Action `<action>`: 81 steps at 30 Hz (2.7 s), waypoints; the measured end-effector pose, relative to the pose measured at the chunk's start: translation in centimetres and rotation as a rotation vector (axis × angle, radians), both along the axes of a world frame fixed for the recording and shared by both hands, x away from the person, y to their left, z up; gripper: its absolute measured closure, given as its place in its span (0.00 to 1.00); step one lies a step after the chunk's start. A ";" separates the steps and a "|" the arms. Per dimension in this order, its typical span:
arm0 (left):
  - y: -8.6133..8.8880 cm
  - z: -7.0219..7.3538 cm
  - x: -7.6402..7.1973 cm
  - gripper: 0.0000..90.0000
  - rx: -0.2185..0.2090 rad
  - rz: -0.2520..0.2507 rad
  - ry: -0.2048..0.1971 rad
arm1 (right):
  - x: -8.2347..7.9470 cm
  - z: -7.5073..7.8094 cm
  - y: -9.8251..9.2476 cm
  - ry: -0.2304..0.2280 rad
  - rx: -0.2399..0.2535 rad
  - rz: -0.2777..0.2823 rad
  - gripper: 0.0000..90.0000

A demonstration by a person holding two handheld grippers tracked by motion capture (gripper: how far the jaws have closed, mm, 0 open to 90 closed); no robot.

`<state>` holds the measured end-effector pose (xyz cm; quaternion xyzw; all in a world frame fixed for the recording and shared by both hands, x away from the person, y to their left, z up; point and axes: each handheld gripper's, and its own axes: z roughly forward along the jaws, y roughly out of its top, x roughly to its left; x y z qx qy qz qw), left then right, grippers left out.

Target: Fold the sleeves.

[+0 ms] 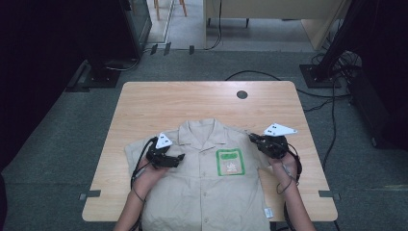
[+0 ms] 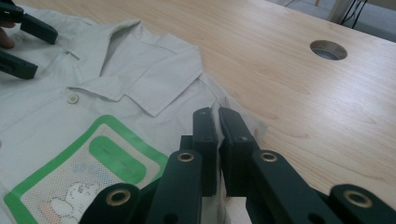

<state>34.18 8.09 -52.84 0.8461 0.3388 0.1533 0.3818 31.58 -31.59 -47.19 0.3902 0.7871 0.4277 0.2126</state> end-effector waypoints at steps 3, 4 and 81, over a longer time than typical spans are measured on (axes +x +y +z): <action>0.0 0.0 0.0 0.23 0.000 0.000 0.000 | 0.0 0.0 0.7 0.000 -0.009 0.016 0.95; 0.0 0.0 0.0 0.23 0.000 0.000 0.000 | 0.0 0.0 1.0 0.002 -0.011 0.020 0.95; 0.0 0.0 0.0 0.23 0.000 0.000 0.000 | 1.2 -2.6 8.0 0.135 0.057 0.223 0.63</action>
